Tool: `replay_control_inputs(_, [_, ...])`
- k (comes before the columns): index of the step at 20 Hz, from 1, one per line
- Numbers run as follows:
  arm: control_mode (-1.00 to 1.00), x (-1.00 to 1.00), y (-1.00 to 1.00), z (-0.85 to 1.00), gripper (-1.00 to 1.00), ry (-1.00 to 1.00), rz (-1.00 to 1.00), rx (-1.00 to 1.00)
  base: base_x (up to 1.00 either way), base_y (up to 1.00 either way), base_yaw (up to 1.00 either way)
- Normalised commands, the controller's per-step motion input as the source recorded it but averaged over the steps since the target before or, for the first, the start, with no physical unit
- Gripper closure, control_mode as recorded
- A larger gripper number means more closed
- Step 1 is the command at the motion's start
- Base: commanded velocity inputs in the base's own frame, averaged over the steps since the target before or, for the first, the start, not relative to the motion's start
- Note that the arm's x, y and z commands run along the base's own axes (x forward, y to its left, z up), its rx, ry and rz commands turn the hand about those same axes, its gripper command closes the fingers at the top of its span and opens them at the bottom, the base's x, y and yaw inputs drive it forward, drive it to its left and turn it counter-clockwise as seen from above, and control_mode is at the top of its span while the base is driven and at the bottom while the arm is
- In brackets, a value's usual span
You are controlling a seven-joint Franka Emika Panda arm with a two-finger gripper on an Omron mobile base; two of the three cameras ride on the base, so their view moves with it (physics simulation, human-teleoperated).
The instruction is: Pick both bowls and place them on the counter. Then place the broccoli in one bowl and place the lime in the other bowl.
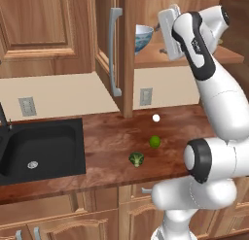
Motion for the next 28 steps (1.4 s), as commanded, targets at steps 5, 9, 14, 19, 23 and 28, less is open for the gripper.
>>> replay_control_inputs(5, [-1.0, 0.44, 0.07, 0.0, -1.0, 0.0, 0.0, 0.02, 0.0, 0.0, 0.0])
replay_control_inputs(9, [-1.0, 0.46, 0.13, -0.11, -1.0, 0.0, 0.0, 0.0, 0.0, 0.0, 0.0])
replay_control_inputs(14, [-1.0, 0.34, 0.11, -0.11, -1.0, 0.0, 0.0, 0.0, 0.0, 0.0, 0.0])
replay_control_inputs(19, [-1.0, 0.32, 0.06, -0.04, -1.0, 0.0, 0.0, 0.01, 0.0, 0.0, 0.0])
replay_control_inputs(23, [-1.0, 0.29, 0.03, -0.05, -1.0, 0.0, 0.0, 0.01, 0.0, 0.0, 0.0])
replay_control_inputs(28, [-1.0, 0.32, 0.02, -0.05, -1.0, 0.0, 0.0, 0.0, 0.0, 0.0, 0.0])
